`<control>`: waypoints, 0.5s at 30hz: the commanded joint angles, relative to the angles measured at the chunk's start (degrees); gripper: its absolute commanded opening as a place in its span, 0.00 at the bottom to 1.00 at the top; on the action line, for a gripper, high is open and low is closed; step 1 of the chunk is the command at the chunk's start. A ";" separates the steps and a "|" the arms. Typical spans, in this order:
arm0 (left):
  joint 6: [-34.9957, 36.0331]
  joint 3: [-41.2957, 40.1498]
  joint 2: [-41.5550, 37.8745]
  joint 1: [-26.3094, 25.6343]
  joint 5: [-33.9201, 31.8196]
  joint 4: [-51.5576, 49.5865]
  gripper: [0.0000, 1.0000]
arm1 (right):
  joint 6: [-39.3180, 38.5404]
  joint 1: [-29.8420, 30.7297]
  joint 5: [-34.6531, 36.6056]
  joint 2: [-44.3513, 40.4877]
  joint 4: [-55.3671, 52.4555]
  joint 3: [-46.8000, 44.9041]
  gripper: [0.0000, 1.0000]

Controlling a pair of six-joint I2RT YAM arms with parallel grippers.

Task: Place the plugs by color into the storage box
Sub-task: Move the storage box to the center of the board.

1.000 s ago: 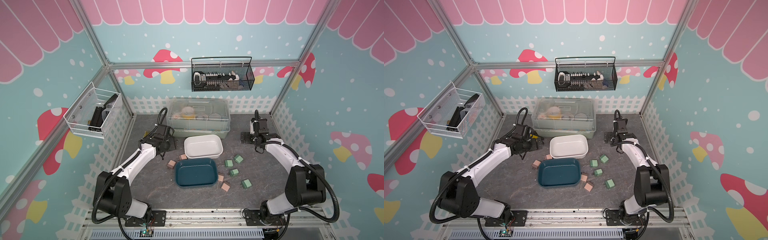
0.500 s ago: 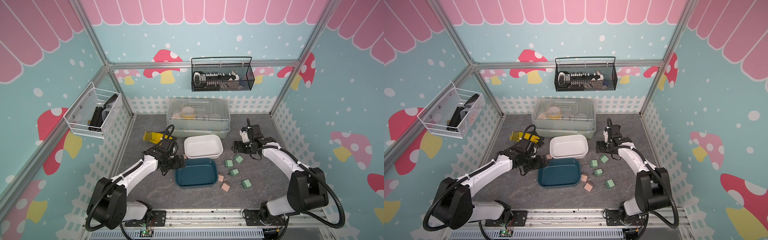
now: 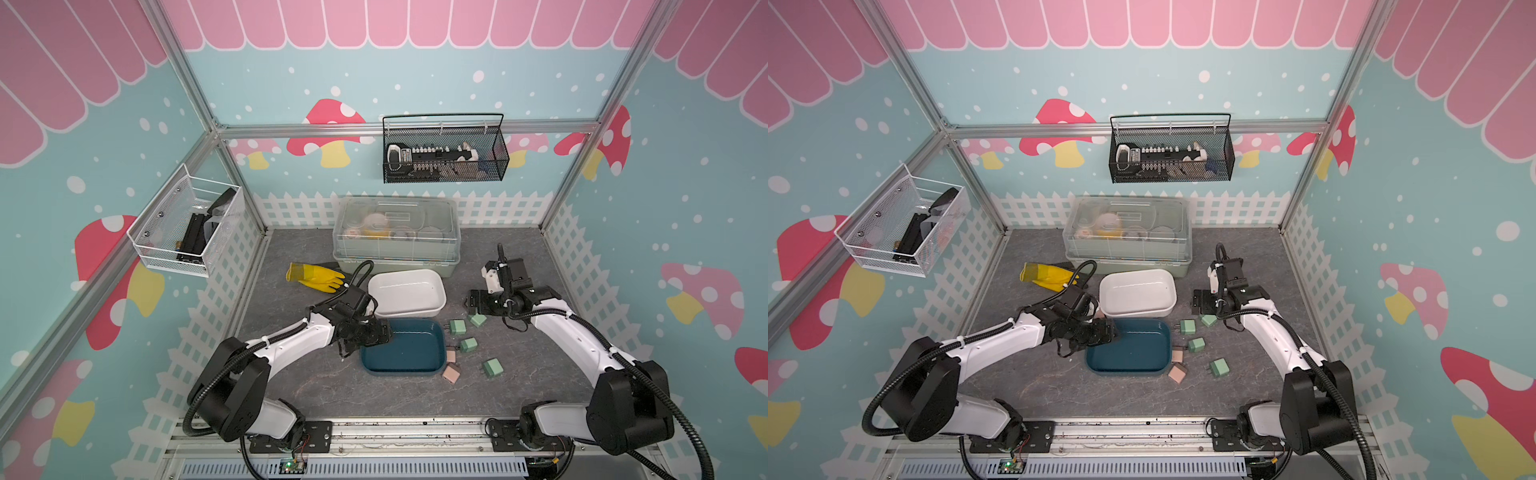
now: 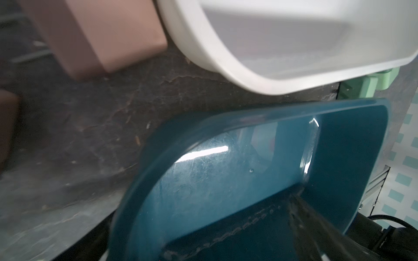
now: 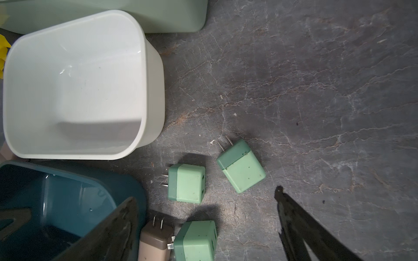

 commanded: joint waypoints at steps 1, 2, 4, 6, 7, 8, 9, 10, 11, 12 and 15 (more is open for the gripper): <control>-2.16 3.35 2.52 -1.85 1.37 3.66 0.99 | 0.60 0.21 0.31 -0.45 -2.14 -1.72 0.94; -2.10 4.12 3.00 -2.22 1.38 3.60 0.99 | 0.74 0.22 0.33 -0.48 -2.16 -1.83 0.94; -1.70 5.45 3.21 -2.44 0.36 1.66 0.99 | 0.98 0.21 0.67 -0.44 -2.47 -1.78 0.94; -0.38 6.78 2.13 -1.88 -2.04 -2.09 0.99 | 1.01 0.21 1.24 -0.42 -2.76 -1.51 0.94; 0.57 7.85 1.37 -1.07 -3.08 -4.88 0.99 | 1.01 0.23 1.48 -0.36 -2.73 -1.37 0.94; 1.41 9.06 0.63 -0.32 -4.35 -7.71 0.99 | 1.08 0.21 1.62 -0.15 -2.63 -1.32 0.94; 2.72 10.55 -0.38 0.73 -6.12 -10.98 0.99 | 1.03 0.21 1.51 0.27 -2.58 -1.16 0.94; 4.13 11.80 -1.55 1.93 -8.05 -13.96 0.99 | 1.02 0.22 1.22 0.75 -2.42 -1.07 0.94; 5.31 12.95 -2.42 2.99 -9.61 -16.07 0.99 | 1.15 0.21 0.94 1.25 -2.17 -1.06 0.94; 6.83 14.10 -3.27 4.49 -11.53 -18.60 0.99 | 1.36 0.23 0.70 1.76 -1.67 -1.11 0.94; 10.67 16.09 -4.22 9.10 -15.42 -23.65 0.99 | 2.32 0.28 -0.09 2.65 0.07 -1.48 0.94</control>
